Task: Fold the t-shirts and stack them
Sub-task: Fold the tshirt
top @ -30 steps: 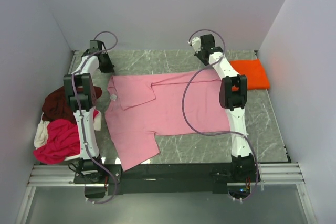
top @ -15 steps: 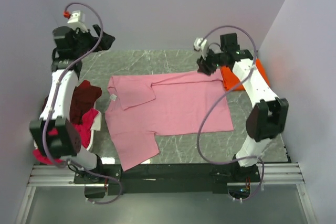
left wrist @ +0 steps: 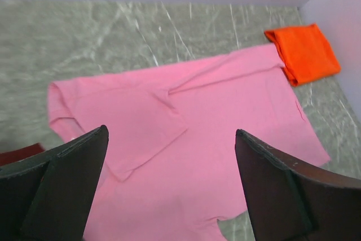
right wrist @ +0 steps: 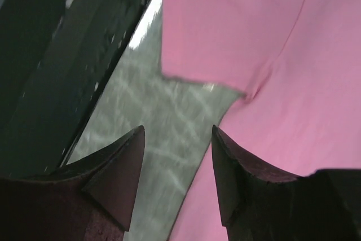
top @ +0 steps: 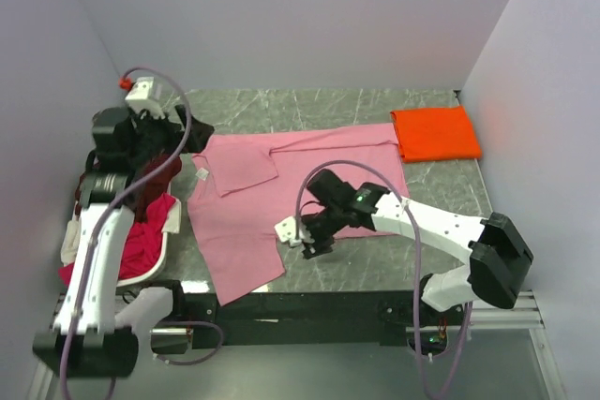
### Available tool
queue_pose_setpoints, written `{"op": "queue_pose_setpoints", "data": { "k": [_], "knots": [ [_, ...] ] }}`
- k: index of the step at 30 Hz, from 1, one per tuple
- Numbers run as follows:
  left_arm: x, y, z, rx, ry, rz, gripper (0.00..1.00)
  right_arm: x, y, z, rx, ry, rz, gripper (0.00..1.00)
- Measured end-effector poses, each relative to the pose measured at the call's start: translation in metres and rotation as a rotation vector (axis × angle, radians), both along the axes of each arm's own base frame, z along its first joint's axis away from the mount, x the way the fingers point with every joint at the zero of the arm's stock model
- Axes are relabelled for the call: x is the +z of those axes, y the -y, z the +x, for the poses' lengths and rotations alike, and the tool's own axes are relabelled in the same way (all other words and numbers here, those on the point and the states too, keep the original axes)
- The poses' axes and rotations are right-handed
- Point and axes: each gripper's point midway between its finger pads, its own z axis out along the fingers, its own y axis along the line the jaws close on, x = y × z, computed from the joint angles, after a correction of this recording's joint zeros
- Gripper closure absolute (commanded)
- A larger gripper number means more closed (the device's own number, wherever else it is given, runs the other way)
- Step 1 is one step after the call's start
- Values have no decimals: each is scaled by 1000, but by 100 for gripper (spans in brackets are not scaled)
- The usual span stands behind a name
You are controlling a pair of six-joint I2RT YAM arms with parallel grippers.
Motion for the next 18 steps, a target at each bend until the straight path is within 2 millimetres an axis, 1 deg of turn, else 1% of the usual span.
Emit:
{"op": "queue_pose_setpoints", "data": {
  "k": [1, 3, 6, 9, 11, 12, 14, 16, 18],
  "knots": [
    [11, -4, -12, 22, 46, 10, 0, 3, -11, -5, 19, 22, 13, 42],
    [26, -10, -28, 51, 116, 23, 0, 8, -33, -15, 44, 67, 30, 42],
    [43, -18, -46, 102, 198, 43, 1, 4, -71, -35, 86, 131, 24, 43],
    [45, -29, -53, 162, 222, 61, 0, -15, -111, -59, 116, 169, -16, 43],
    [42, -35, -59, 193, 224, 74, 1, -32, -132, -69, 115, 187, -48, 43],
    [40, -37, -62, 204, 226, 80, 1, -40, -139, -72, 110, 193, -63, 44],
    [37, -39, -71, 215, 229, 84, 0, -54, -143, -74, 94, 201, -98, 44],
    [35, -40, -79, 222, 239, 87, 1, -65, -147, -72, 69, 206, -129, 45],
    [37, -41, -86, 224, 256, 88, 1, -70, -148, -67, 47, 216, -144, 46]
  ]
}}
